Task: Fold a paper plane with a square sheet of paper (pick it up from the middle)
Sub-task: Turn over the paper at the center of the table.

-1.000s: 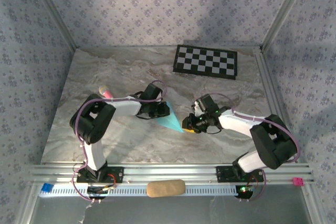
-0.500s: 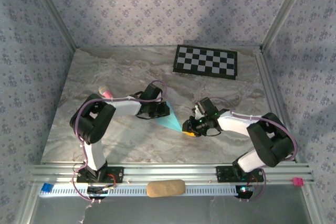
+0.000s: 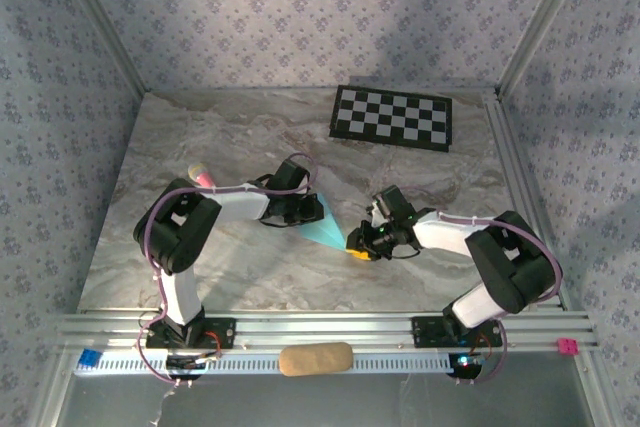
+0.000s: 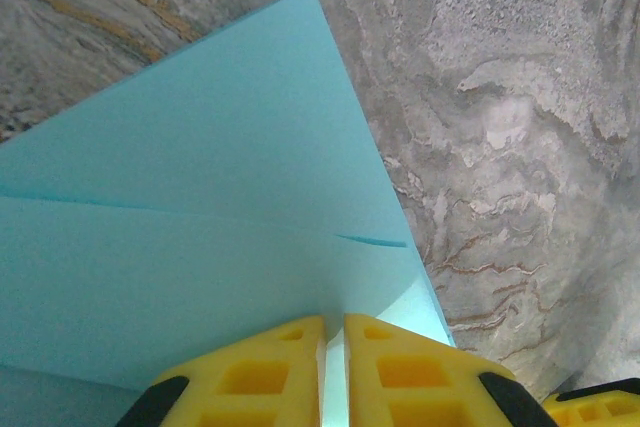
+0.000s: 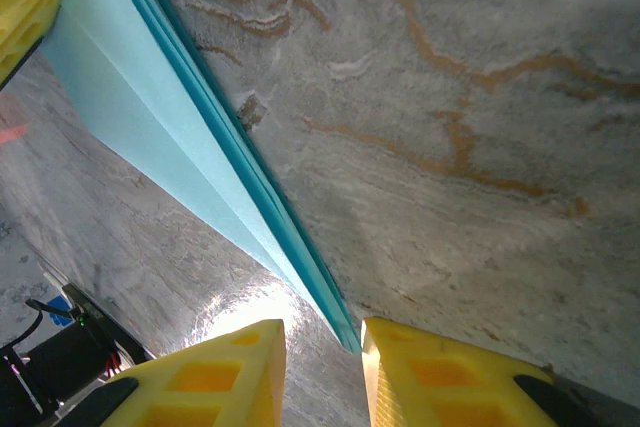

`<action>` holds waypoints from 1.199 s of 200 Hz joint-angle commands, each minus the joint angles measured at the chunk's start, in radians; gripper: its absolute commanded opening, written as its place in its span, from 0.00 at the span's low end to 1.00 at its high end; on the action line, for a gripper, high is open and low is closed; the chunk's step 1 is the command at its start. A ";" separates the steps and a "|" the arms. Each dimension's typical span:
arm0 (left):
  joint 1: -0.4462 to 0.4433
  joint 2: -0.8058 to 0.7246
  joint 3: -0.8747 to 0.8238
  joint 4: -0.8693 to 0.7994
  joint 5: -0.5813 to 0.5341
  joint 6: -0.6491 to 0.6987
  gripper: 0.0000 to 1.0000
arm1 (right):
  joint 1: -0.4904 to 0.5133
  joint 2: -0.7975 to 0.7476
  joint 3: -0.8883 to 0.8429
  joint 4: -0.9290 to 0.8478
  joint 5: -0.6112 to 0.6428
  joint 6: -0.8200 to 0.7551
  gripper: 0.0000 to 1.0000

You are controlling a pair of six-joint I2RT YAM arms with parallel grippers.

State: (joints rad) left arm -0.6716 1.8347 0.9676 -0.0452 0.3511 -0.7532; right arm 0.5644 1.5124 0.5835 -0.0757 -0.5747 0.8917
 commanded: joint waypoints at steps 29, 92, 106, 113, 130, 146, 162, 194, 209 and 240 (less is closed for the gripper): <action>-0.002 0.026 -0.005 -0.013 -0.003 -0.004 0.15 | 0.003 0.022 -0.006 0.129 -0.002 0.032 0.27; -0.001 0.024 0.002 -0.005 -0.003 -0.011 0.14 | -0.011 0.024 -0.026 0.204 -0.035 0.035 0.27; -0.002 0.024 0.002 -0.005 -0.001 -0.012 0.15 | -0.011 0.031 -0.022 0.218 -0.048 0.031 0.27; -0.001 0.024 0.002 -0.004 -0.001 -0.012 0.15 | -0.011 0.034 -0.022 0.221 -0.053 0.028 0.27; -0.002 0.024 -0.001 0.001 0.000 -0.018 0.15 | -0.013 0.038 -0.021 0.219 -0.054 0.022 0.25; -0.002 0.021 -0.003 0.004 0.001 -0.022 0.15 | -0.014 0.046 -0.020 0.221 -0.059 0.014 0.23; -0.002 0.019 -0.004 0.004 0.002 -0.022 0.15 | -0.016 0.056 -0.019 0.220 -0.068 0.007 0.21; -0.002 0.010 -0.001 0.006 0.005 -0.027 0.15 | -0.021 0.057 -0.030 0.232 -0.076 0.001 0.09; -0.001 0.000 0.001 0.011 0.011 -0.032 0.16 | -0.024 0.051 -0.031 0.231 -0.083 -0.007 0.04; -0.001 -0.051 0.011 0.017 0.023 -0.035 0.22 | -0.034 0.007 -0.034 0.189 -0.078 -0.041 0.00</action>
State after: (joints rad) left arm -0.6716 1.8355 0.9676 -0.0292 0.3588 -0.7788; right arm 0.5419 1.5604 0.5625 0.1463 -0.6365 0.8906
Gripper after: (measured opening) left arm 0.184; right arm 0.053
